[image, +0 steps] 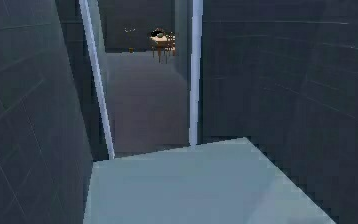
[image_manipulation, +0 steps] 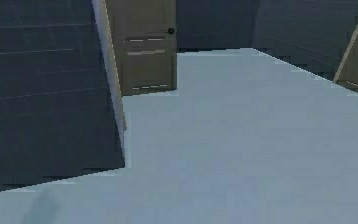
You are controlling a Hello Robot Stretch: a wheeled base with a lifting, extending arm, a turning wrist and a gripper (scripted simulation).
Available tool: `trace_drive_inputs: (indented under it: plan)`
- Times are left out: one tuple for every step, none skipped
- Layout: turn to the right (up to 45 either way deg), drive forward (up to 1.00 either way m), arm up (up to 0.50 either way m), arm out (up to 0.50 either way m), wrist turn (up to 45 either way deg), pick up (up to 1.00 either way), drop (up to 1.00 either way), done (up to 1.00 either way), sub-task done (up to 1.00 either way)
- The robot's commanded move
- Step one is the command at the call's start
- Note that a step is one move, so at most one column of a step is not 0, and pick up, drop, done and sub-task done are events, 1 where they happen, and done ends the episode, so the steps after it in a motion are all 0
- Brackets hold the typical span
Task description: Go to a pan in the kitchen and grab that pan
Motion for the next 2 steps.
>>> trace_drive_inputs:
  plan:
    - [0.0,1.00,0.00,0.00,0.0,0.00,0.00,0.00,0.00]
    - [-3.0,0.00,0.00,0.00,0.0,0.00,0.00,0.00,0.00]
